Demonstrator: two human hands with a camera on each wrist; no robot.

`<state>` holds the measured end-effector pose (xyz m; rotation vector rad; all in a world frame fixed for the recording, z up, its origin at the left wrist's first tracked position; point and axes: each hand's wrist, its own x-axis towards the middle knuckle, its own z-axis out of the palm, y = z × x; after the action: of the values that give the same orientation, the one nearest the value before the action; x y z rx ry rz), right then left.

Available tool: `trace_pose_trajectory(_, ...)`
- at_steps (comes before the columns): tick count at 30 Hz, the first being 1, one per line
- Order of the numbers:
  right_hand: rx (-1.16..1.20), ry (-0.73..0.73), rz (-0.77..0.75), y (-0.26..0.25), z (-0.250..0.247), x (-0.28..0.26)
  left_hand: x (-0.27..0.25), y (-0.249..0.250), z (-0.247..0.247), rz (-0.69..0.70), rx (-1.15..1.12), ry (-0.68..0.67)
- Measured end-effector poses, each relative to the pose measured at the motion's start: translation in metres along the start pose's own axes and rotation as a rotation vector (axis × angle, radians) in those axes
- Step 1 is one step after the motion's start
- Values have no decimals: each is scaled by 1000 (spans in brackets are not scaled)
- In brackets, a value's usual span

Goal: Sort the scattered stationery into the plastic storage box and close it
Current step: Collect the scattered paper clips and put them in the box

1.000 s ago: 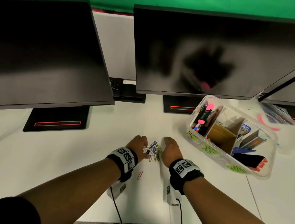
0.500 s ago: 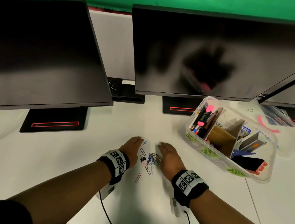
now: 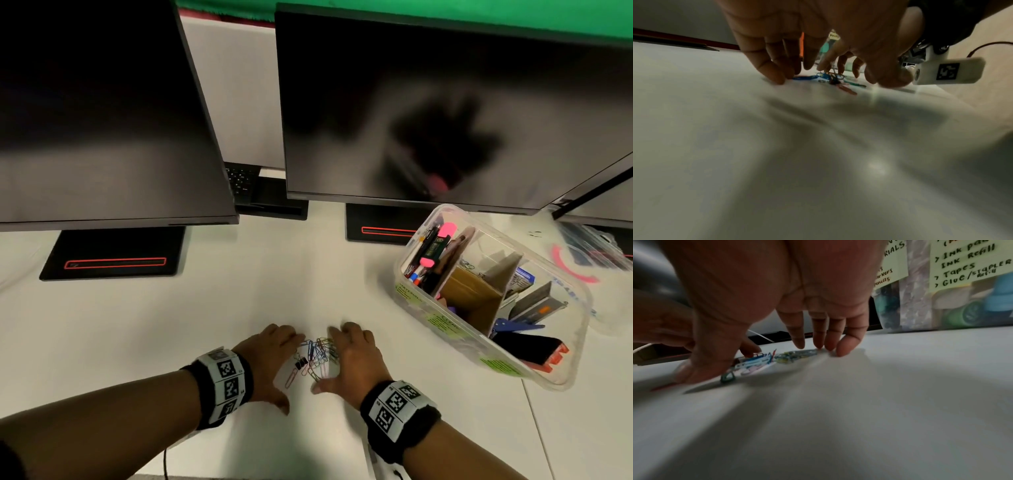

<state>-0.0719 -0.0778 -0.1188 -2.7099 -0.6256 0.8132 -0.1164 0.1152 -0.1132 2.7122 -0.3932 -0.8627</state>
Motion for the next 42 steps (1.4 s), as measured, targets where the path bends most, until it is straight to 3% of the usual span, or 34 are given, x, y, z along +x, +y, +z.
trace_pose_trajectory(5, 138, 47, 32, -4, -1, 17, 25, 18, -3, -172, -190, 69)
trace_pose_trajectory(8, 250, 49, 47, -6, -4, 30, 41, 22, -9, -198, -271, 127)
trace_pose_trajectory(11, 208, 78, -4, -9, -8, 40, 53, 26, -19, -224, -220, 142)
trace_pose_trajectory(20, 162, 99, 9, -5, -24, 48, 63, 25, -36, -193, -133, 154)
trace_pose_trajectory(26, 189, 140, 46, 7, -36, 36, 60, 16, -37, -215, -205, 224)
trace_pose_trajectory(33, 163, 150, 111, 27, -40, 23, 55, 32, -13, -135, -354, 189)
trace_pose_trajectory(37, 156, 150, 118, 30, -38, 18, 61, 45, -10, -141, -308, 256)
trace_pose_trajectory(42, 145, 130, 120, 30, -34, 9, 72, 54, -14, -73, -211, 179)
